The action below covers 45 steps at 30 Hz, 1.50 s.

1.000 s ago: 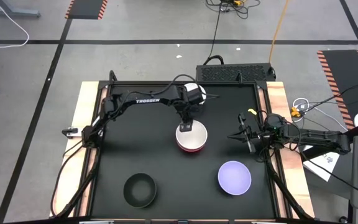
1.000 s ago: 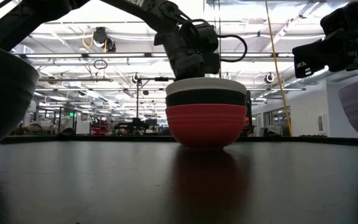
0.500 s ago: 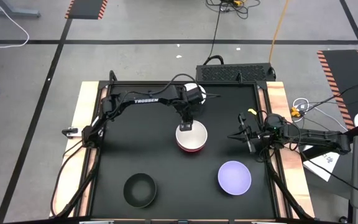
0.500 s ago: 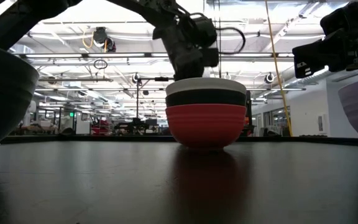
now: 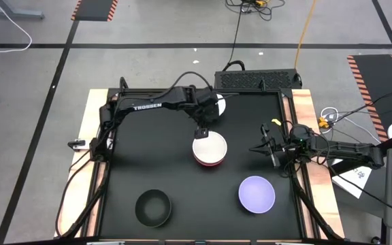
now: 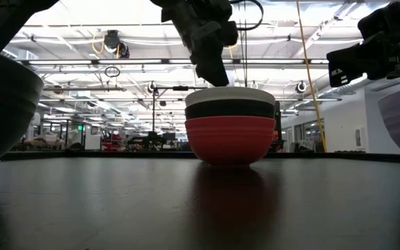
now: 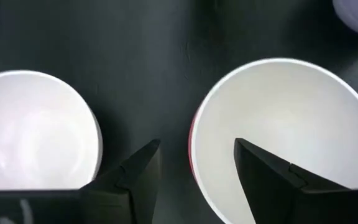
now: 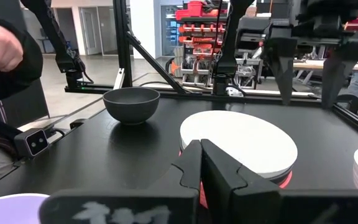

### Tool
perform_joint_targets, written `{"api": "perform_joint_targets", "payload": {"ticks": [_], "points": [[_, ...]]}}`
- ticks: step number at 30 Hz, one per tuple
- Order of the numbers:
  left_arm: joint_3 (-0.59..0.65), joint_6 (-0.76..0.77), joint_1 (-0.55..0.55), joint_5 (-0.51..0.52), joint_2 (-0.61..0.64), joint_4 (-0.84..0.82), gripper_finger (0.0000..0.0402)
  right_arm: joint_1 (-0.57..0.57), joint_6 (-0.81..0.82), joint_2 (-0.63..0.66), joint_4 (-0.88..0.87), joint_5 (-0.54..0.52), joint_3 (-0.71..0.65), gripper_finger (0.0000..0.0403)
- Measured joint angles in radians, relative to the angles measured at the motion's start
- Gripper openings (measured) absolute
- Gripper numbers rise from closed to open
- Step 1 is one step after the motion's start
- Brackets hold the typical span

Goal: Nest bowls inside each other
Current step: Stack the white bowl on top of the white bowl

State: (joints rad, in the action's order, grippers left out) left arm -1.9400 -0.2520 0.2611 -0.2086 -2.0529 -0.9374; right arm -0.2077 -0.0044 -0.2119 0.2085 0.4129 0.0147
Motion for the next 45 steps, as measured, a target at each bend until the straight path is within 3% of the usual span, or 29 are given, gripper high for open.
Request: {"api": "perform_joint_targets", "payload": {"ticks": [11,14,18,20,28,36,41,45], "points": [[0.0,0.02,-0.001,-0.02,0.038,-0.006,0.0189,0.0,0.011,0.0,-0.001,0.0,0.0,0.0],[0.0,0.015,-0.001,-0.046,0.04,-0.008,0.014,0.0,0.011,0.0,-0.002,0.0,0.0,0.0],[0.0,-0.009,-0.001,-0.047,0.046,-0.029,0.0035,0.0,0.011,0.0,-0.001,0.0,0.0,0.0],[0.0,-0.024,-0.001,-0.047,0.047,-0.039,0.0012,0.0,0.011,0.0,-0.001,0.0,0.0,0.0],[0.001,-0.008,-0.004,-0.077,0.071,0.015,0.0004,0.0,0.011,0.0,0.0,0.0,0.0,0.0],[0.001,-0.019,-0.048,-0.079,0.223,0.056,0.0002,0.0,0.017,0.0,-0.005,0.0,0.0,0.0],[0.038,-0.006,-0.096,0.019,0.342,0.053,0.0001,0.0,0.019,-0.003,-0.009,0.003,0.0,0.0],[0.149,0.022,-0.119,0.071,0.455,0.1,0.0001,0.0,0.019,-0.005,-0.005,0.004,0.0,0.0]]}}
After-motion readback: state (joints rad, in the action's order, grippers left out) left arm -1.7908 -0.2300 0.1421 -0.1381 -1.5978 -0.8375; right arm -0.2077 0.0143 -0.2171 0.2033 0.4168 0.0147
